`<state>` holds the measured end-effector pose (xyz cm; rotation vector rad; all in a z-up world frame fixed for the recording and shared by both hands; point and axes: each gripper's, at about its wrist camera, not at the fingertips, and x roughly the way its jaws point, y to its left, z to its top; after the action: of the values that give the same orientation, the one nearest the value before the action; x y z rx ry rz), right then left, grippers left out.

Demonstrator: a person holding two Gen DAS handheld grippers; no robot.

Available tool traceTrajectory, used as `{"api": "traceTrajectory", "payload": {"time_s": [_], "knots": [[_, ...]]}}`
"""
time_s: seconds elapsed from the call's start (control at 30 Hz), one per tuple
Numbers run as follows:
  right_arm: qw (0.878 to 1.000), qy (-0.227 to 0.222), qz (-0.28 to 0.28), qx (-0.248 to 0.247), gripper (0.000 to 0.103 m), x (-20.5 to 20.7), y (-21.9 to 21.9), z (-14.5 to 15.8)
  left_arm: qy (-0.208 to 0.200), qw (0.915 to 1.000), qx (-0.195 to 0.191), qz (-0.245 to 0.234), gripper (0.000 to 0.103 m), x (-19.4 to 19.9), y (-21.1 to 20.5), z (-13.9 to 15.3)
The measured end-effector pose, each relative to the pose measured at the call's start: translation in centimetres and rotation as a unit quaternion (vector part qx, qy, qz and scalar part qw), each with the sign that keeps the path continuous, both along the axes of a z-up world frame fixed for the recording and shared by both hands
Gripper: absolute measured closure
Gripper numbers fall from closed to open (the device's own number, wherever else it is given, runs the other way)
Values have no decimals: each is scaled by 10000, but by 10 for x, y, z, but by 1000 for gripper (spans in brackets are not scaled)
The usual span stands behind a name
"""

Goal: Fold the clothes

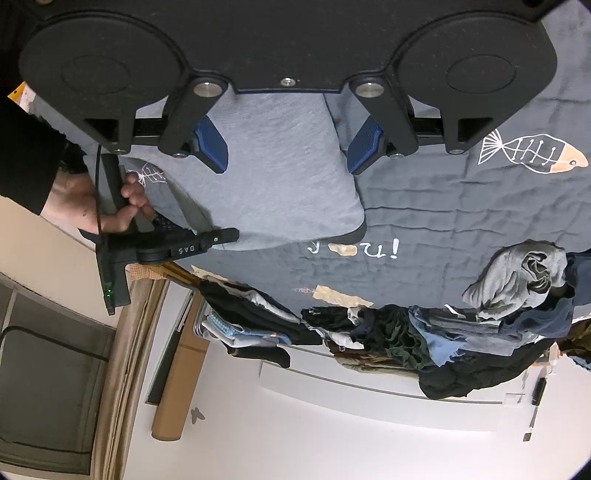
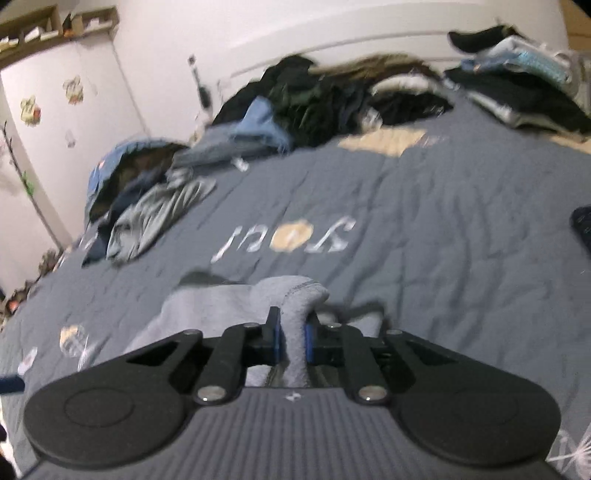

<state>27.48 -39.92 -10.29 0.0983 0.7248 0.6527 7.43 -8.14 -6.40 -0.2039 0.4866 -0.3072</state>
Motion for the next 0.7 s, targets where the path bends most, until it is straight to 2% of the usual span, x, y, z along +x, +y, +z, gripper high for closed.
{"api": "traceTrajectory", "payload": {"time_s": [0.1, 0.13, 0.17, 0.23, 0.3, 0.33, 0.37, 0.43, 0.63, 0.7], "knots": [[9991, 105, -59, -417, 86, 5, 3, -22, 33, 10000, 51, -1, 33, 1, -1, -1], [9975, 182, -90, -680, 77, 7, 6, -36, 44, 10000, 59, -6, 33, 1, -1, -2], [9974, 266, -117, -657, 70, 9, 5, -40, 48, 10000, 61, -7, 33, 1, -1, -2], [9976, 430, -168, -521, 68, 13, 2, -46, 54, 10000, 80, -4, 33, 1, 0, -2], [9983, 534, -215, 29, 62, 18, -7, -39, 53, 10000, 80, 9, 33, 1, 0, -2], [9979, 523, -271, 276, 54, 19, -11, -36, 46, 10000, 68, 6, 32, 1, 0, -2], [9979, 469, -325, 316, 52, 21, -11, -35, 47, 10000, 80, -1, 33, 0, -1, -2], [9984, 333, -386, 251, 51, 21, -8, -39, 47, 9999, 105, -14, 33, -1, -2, -3], [9991, 400, -126, 5, 51, 27, 14, -50, 19, 9998, 176, -19, 32, -3, -4, -2], [9992, 396, -55, -40, 58, 28, 19, -52, 49, 9999, 158, -2, 32, -2, -3, -3]]}}
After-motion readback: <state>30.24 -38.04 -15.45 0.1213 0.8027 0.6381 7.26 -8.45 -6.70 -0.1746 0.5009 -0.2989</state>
